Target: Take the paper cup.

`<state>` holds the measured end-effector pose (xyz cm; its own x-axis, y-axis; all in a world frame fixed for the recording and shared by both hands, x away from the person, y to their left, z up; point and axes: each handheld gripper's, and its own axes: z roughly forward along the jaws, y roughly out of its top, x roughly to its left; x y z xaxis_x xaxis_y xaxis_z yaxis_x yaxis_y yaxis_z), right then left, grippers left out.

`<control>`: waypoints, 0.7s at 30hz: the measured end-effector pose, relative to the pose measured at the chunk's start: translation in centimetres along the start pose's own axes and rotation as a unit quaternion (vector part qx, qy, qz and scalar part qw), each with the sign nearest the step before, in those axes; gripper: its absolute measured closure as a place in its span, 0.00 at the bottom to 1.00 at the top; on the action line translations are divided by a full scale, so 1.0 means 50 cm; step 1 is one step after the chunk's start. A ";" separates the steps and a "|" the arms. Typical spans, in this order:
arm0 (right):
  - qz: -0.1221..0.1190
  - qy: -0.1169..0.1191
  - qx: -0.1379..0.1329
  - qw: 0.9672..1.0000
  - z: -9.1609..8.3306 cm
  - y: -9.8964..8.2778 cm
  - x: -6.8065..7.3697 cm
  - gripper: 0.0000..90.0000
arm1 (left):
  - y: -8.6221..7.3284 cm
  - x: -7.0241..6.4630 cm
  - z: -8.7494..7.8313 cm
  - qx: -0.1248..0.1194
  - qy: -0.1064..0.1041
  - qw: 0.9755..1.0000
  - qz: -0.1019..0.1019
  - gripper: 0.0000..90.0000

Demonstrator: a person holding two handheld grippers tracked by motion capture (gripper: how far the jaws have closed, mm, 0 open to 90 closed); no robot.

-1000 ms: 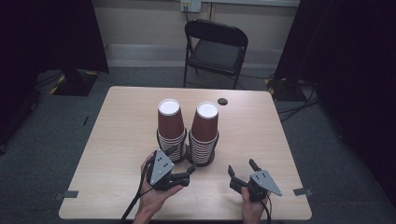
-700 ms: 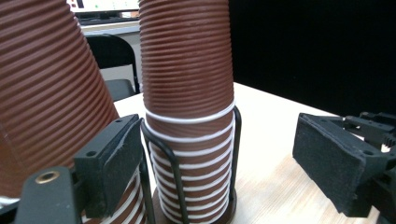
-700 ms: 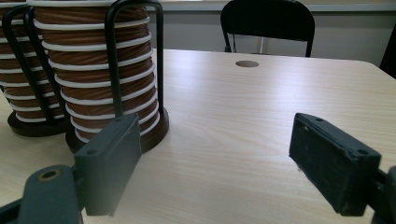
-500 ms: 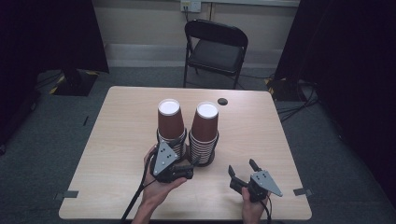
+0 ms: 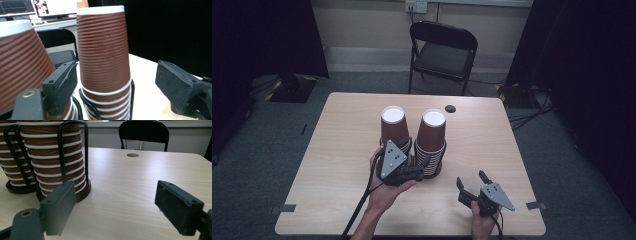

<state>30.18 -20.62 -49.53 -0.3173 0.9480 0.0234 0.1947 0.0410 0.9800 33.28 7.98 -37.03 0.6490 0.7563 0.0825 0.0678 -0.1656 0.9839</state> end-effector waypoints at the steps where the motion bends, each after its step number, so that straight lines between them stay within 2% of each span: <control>1: 0.000 0.000 0.000 1.000 0.000 0.000 0.000 0.18 | 0.002 0.002 0.001 0.000 -0.001 1.000 -0.003 0.20; 8: 0.000 0.001 0.000 1.000 0.000 0.000 0.000 0.18 | 0.028 0.008 0.013 -0.004 -0.003 1.000 -0.002 0.19; 11: 0.000 0.001 0.000 1.000 0.000 0.000 0.000 0.18 | 0.042 0.009 0.023 -0.001 -0.004 1.000 0.005 0.19; 21: 0.002 0.002 -0.003 1.000 -0.001 0.000 -0.001 0.18 | 0.063 0.008 0.054 0.005 -0.008 1.000 0.007 0.18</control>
<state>30.14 -20.71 -49.54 -0.3207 0.9467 0.0286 0.1912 0.0352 0.9809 35.79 6.04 -34.34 0.6613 0.7442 0.0938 0.0666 -0.1828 0.9809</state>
